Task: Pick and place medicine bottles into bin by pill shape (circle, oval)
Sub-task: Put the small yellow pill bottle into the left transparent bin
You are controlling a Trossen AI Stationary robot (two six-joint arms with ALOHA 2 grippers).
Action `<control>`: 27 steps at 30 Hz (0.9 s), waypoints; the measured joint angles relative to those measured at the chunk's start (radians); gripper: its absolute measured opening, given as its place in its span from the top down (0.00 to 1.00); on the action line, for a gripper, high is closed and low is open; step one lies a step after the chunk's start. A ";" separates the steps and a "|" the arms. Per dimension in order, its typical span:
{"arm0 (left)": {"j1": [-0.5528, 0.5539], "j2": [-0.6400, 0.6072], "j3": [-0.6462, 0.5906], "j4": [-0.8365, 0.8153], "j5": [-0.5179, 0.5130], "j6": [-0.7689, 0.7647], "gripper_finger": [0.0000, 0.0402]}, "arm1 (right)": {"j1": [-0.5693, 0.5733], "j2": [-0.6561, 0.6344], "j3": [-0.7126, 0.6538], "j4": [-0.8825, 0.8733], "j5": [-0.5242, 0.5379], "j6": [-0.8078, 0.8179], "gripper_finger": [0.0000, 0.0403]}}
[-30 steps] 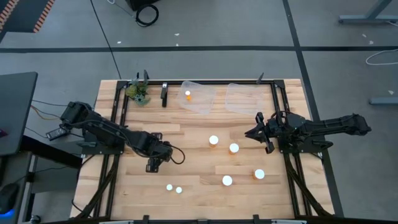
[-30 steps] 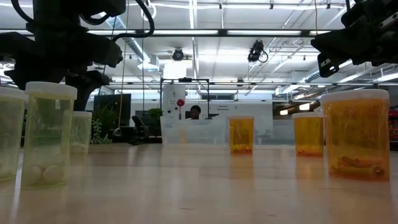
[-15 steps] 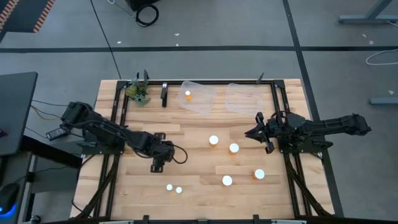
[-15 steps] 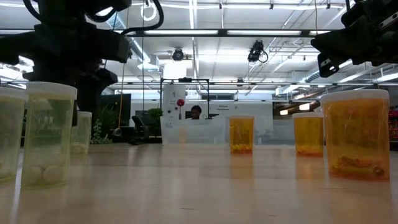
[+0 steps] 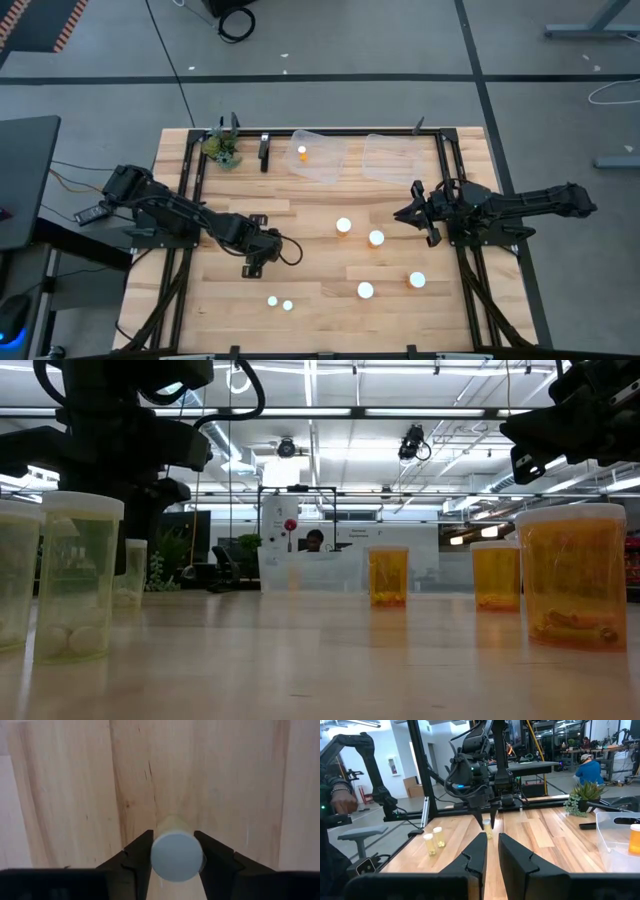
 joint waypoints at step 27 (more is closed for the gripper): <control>0.061 0.000 0.053 -0.039 0.005 0.042 0.67 | 0.000 0.000 0.000 0.000 0.000 0.000 0.87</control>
